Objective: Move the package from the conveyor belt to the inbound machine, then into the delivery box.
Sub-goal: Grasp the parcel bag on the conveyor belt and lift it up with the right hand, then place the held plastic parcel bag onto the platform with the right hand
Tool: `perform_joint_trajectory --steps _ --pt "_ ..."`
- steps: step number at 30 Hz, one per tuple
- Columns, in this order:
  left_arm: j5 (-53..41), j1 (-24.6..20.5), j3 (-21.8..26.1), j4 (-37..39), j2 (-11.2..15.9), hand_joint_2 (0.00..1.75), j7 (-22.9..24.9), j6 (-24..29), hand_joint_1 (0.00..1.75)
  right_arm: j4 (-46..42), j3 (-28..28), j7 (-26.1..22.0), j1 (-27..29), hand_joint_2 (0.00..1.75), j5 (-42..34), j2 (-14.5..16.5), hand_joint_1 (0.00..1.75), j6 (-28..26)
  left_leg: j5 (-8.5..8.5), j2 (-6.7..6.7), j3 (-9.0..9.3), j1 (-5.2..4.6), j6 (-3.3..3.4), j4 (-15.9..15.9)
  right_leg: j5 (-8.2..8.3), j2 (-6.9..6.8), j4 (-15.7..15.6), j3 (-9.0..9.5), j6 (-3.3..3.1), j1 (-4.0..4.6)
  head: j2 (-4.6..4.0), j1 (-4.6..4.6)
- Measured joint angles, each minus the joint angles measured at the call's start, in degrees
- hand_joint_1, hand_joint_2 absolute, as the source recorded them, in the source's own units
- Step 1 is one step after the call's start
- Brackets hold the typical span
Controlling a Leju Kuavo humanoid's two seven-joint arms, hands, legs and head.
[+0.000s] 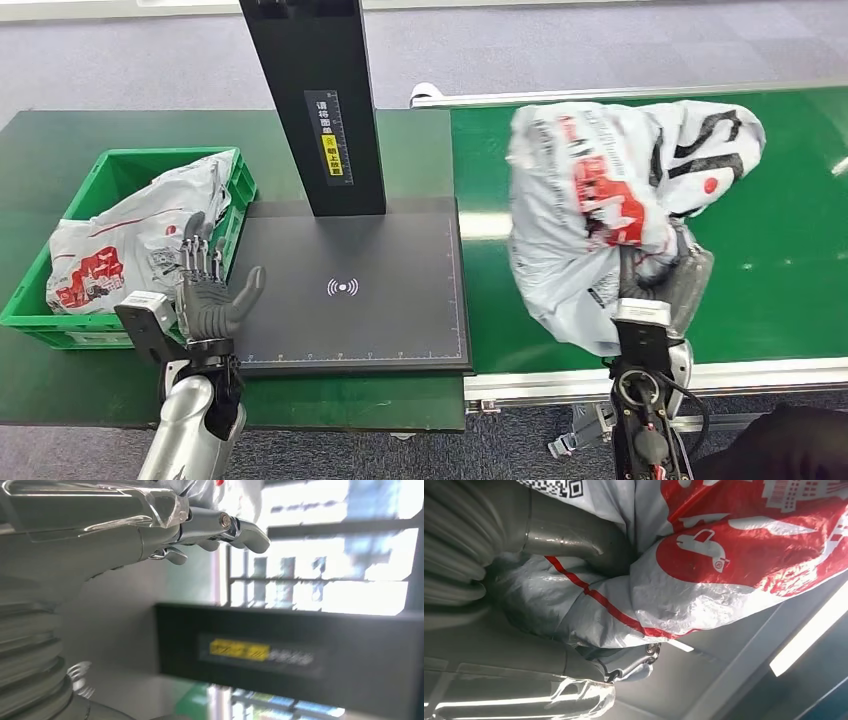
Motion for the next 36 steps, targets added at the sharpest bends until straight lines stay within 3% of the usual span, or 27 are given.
perform_joint_trajectory --steps 4,7,14,20,21,24,25,30,36 --pt "1.1 0.0 0.0 -3.3 -0.4 1.75 -3.1 4.1 0.0 4.2 9.2 5.6 -3.9 1.75 19.1 0.0 1.75 2.0 0.01 0.02 0.01 0.03 -0.01 0.0 0.0 0.01 0.0 -0.02 -0.01 0.03 0.0 -0.01" --pt "2.2 0.0 0.1 -5.2 -0.4 1.75 -5.0 6.7 0.0 10.8 18.2 8.7 -8.1 1.75 26.7 -0.1 1.75 5.7 0.03 0.0 0.01 0.05 -0.02 0.0 0.0 0.0 0.0 -0.01 -0.01 0.05 0.01 -0.01" --pt "2.6 0.6 0.5 -9.6 -0.4 1.75 -5.5 7.6 0.0 26.7 36.1 9.6 -17.9 1.75 29.9 1.4 1.75 11.1 0.04 -0.04 -0.01 0.05 -0.01 0.0 -0.01 -0.03 0.0 -0.02 0.0 0.04 0.01 0.01" --pt "2.9 0.2 0.9 -10.2 -0.6 1.75 -5.5 7.3 0.0 34.4 44.3 9.7 -21.6 1.75 28.1 4.1 1.75 11.4 0.03 -0.05 -0.02 0.04 -0.01 0.0 -0.01 -0.02 0.0 -0.09 0.0 0.04 0.0 0.01" --pt "3.0 0.0 1.0 -10.2 -0.6 1.75 -5.5 7.3 0.0 35.3 45.0 9.7 -22.0 1.75 27.7 4.5 1.52 11.2 0.03 -0.05 -0.01 0.04 -0.01 0.0 0.0 -0.02 0.0 -0.09 0.0 0.04 0.01 0.01" --pt "3.1 -0.4 1.0 -10.2 -0.7 1.75 -5.5 7.2 0.0 37.5 46.4 9.7 -23.0 1.75 26.2 5.3 0.21 9.3 0.03 -0.04 -0.01 0.05 -0.01 0.0 0.0 -0.02 0.0 -0.09 -0.01 0.04 0.01 0.01" --pt "3.1 -0.4 1.0 -10.1 -0.7 1.75 -5.5 7.1 0.0 38.3 46.7 9.7 -23.4 1.75 25.2 5.5 0.0 7.9 0.03 -0.04 -0.01 0.04 -0.01 0.0 0.0 -0.02 0.0 -0.1 -0.01 0.04 0.01 0.01" --pt "3.8 -0.4 1.0 -10.0 -0.7 1.75 -5.5 7.3 0.0 41.4 45.7 9.1 -25.9 1.75 17.1 5.7 0.0 2.3 0.03 -0.04 -0.01 0.04 -0.01 0.0 0.0 -0.02 0.0 -0.09 -0.01 0.03 0.01 0.02" --pt "4.7 -0.4 1.0 -9.4 -0.6 1.75 -5.5 6.8 0.0 42.6 42.7 7.9 -27.5 1.75 13.4 5.4 0.0 1.0 0.03 -0.03 -0.01 0.04 -0.01 0.0 0.0 -0.02 0.0 -0.11 -0.01 0.03 0.01 0.01"
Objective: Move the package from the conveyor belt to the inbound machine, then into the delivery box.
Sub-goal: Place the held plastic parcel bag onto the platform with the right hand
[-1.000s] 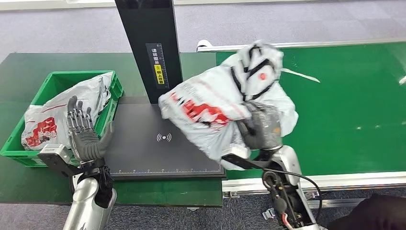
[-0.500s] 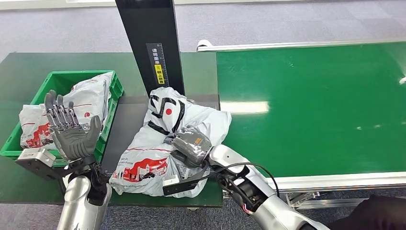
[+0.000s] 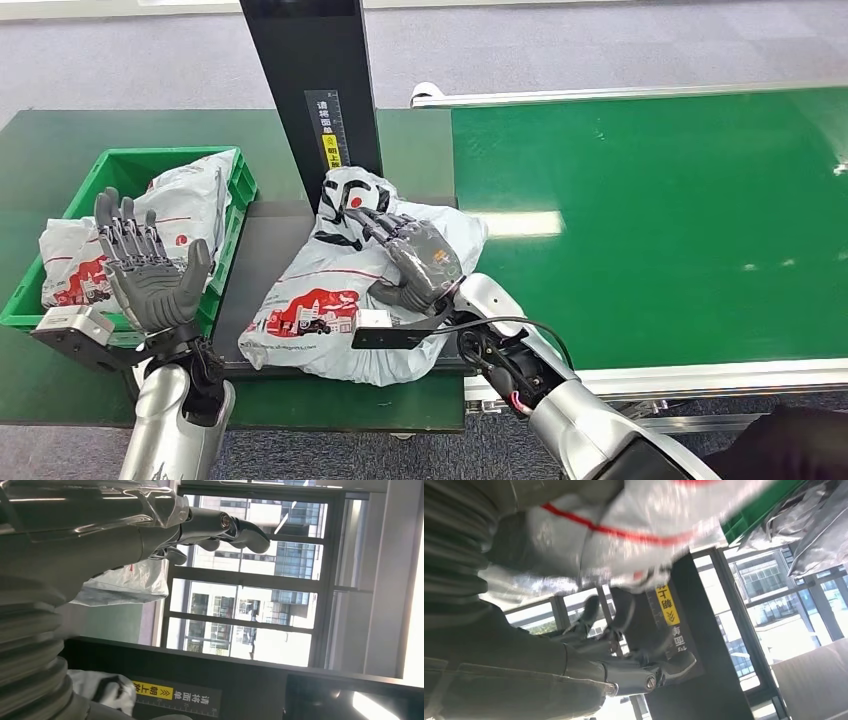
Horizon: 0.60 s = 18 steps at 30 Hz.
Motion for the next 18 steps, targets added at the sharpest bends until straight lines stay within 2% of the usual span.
perform_joint_trajectory --steps 5,8,10,14,18 --pt "0.0 0.0 0.0 0.4 0.0 1.75 0.0 0.0 0.0 0.2 -1.3 -0.6 0.2 1.75 -1.3 -0.1 0.0 -2.3 0.0 0.0 0.0 0.0 0.0 0.0 0.0 0.0 0.0 -0.03 0.0 0.0 0.0 0.0" --pt "-0.4 0.0 -0.5 1.1 0.0 1.75 0.0 -0.1 0.0 -1.2 -3.5 -2.4 1.0 1.75 -5.3 -0.3 0.0 -4.1 0.0 0.0 0.0 0.0 0.0 0.0 0.0 0.0 0.0 -0.03 0.0 0.0 0.0 0.01" --pt "-1.0 0.0 -1.2 1.8 0.1 1.75 0.0 -0.3 0.0 -2.8 -5.4 -3.9 1.8 1.75 -9.2 -0.4 0.0 -3.4 0.0 0.0 0.0 0.0 0.0 0.0 0.0 0.0 0.0 -0.02 0.0 0.0 0.0 0.01" --pt "-3.2 -0.5 -3.3 3.5 0.6 1.75 1.8 -2.1 0.0 -6.6 -9.6 -6.2 3.5 1.75 -19.1 -0.6 0.0 3.1 0.0 -0.01 0.0 -0.01 0.0 0.0 0.0 0.0 0.0 -0.02 0.0 -0.01 0.0 0.01" --pt "-7.1 -1.0 -6.5 5.8 2.1 1.75 5.0 -7.1 0.0 -10.5 -14.6 -6.2 5.7 1.75 -33.4 -0.8 0.0 14.4 0.0 -0.01 0.0 -0.01 0.0 0.0 0.0 0.0 0.0 -0.03 0.0 -0.01 -0.01 -0.01"
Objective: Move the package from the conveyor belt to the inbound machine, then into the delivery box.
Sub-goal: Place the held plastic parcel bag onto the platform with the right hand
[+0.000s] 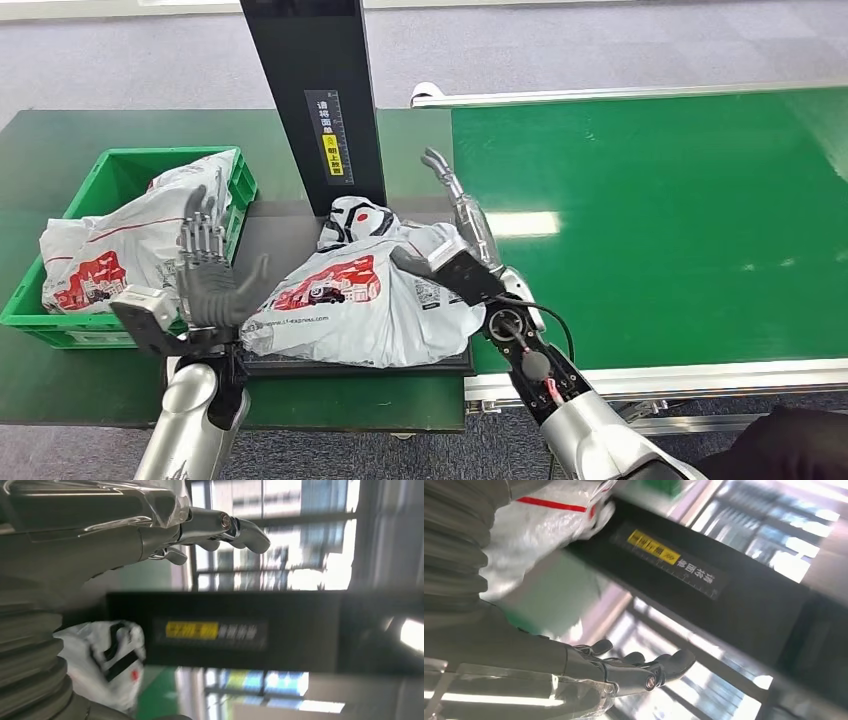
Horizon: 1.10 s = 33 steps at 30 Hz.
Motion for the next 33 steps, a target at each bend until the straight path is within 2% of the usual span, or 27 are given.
perform_joint_trajectory --steps 3,7,12,16,22,23,26,27,29,33 --pt "-5.7 -0.1 -2.4 1.8 1.2 1.75 1.8 -1.5 0.0 -2.1 -4.0 0.7 1.3 1.75 -8.4 -0.6 0.0 6.7 0.0 0.02 -0.01 0.0 0.0 0.0 0.0 0.01 0.0 -0.02 0.0 0.0 0.0 0.0" --pt "-23.9 -1.0 -8.6 5.6 2.7 1.75 8.7 -2.5 0.0 -4.8 -9.5 1.6 3.5 1.75 -15.5 -1.8 0.0 12.0 -0.01 -0.07 -0.04 -0.02 0.0 0.0 0.0 -0.05 0.0 -0.01 0.01 -0.02 0.01 0.01" --pt "-40.6 -2.4 -16.8 11.5 3.3 1.75 15.9 -6.1 0.0 -7.3 -13.1 2.0 5.9 1.75 -15.7 -2.7 0.0 13.3 -0.02 0.04 -0.05 -0.06 0.02 0.0 0.02 0.02 0.0 -0.05 0.02 -0.05 0.0 0.01" --pt "-45.2 -3.8 -21.6 15.9 3.6 1.75 17.0 -7.6 0.0 -8.2 -14.0 2.0 6.9 1.75 -14.5 -3.0 0.0 13.0 -0.02 0.02 -0.05 -0.05 0.01 0.0 0.02 0.02 0.0 -0.05 0.02 -0.04 0.01 -0.01" --pt "-46.7 -5.8 -25.0 19.1 4.1 1.75 16.9 -9.8 0.0 -8.9 -14.7 2.1 7.9 1.75 -14.1 -3.4 0.0 13.0 -0.02 0.0 0.0 -0.05 0.02 0.0 0.01 0.0 0.0 0.06 0.02 -0.04 0.0 0.01" --pt "-47.1 -6.2 -25.5 19.6 4.3 1.75 16.9 -10.0 0.11 -9.0 -14.8 2.2 8.1 1.75 -14.0 -3.4 0.0 13.0 -0.02 -0.01 0.03 -0.05 0.02 0.0 0.01 -0.01 0.0 0.1 0.02 -0.04 0.0 0.01" --pt "-47.8 -7.0 -26.6 20.7 4.6 1.75 16.7 -9.8 1.37 -9.3 -15.2 2.3 8.7 1.75 -13.9 -3.6 0.0 13.0 -0.02 -0.07 0.08 -0.06 0.02 0.0 0.01 -0.03 0.0 0.2 0.03 -0.05 0.01 0.01" --pt "-47.8 -7.1 -26.7 20.8 4.6 1.75 16.6 -9.7 1.69 -9.4 -15.3 2.3 8.7 1.75 -13.9 -3.6 0.0 13.0 -0.02 -0.09 0.09 -0.06 0.02 0.0 0.01 -0.03 0.0 0.21 0.03 -0.06 0.02 0.01" --pt "-47.7 -7.1 -26.7 20.9 4.6 1.75 16.2 -9.3 1.73 -9.5 -15.4 2.4 8.9 1.75 -13.9 -3.7 0.0 13.0 -0.02 -0.1 0.1 -0.06 0.02 0.0 0.01 -0.03 0.0 0.21 0.03 -0.06 0.01 0.01" --pt "-39.6 -5.8 -25.3 18.4 5.3 1.75 8.0 -0.5 1.75 -10.6 -16.6 2.8 11.1 1.75 -13.7 -4.4 0.0 13.0 -0.01 -0.09 0.12 -0.06 0.02 0.0 0.01 -0.02 0.0 0.19 0.02 -0.05 0.01 0.0"
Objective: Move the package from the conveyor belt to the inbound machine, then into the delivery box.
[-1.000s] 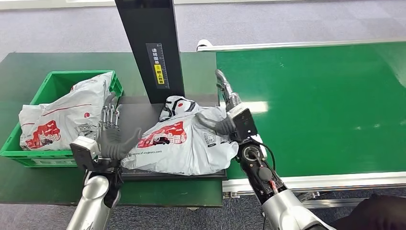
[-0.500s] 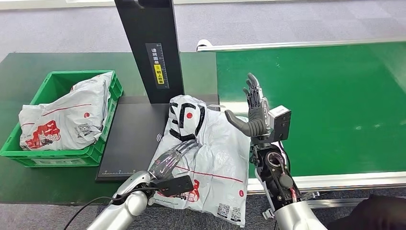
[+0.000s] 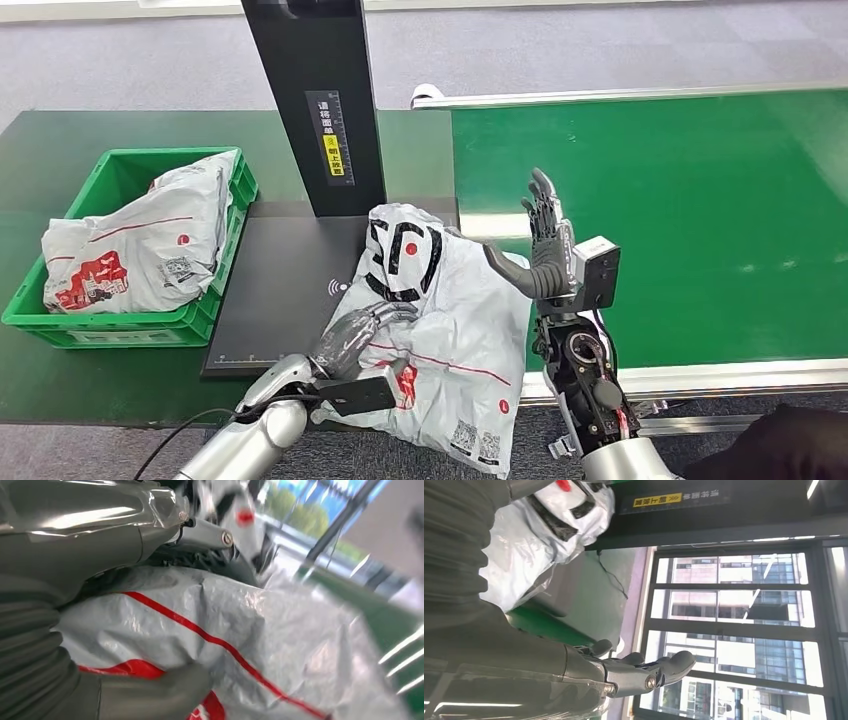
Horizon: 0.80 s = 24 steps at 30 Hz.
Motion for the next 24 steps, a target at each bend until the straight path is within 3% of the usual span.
perform_joint_trajectory --steps 13,19,24 --pt "19.0 3.9 8.7 -13.2 -1.7 1.75 -11.5 13.9 1.75 1.6 -0.7 5.1 1.3 1.75 -4.3 -0.4 0.0 2.9 -0.01 0.03 -0.15 0.0 -0.01 0.0 -0.01 0.01 0.0 -0.15 0.0 0.01 -0.01 0.01" --pt "13.1 5.4 10.0 -22.2 -1.9 1.75 -13.0 35.1 1.75 3.1 -0.5 5.0 1.7 1.75 -4.4 -0.6 0.0 3.1 -0.01 0.01 -0.18 0.01 -0.01 0.0 -0.01 0.0 0.0 -0.17 0.0 0.01 0.0 -0.01" --pt "-0.8 6.5 14.0 -30.4 -3.6 1.75 -13.0 36.5 1.75 3.9 0.1 4.7 2.1 1.75 -4.4 -1.0 0.0 3.2 -0.01 0.01 -0.2 0.01 -0.01 0.0 -0.01 0.0 0.0 -0.2 0.0 0.01 -0.01 0.0"
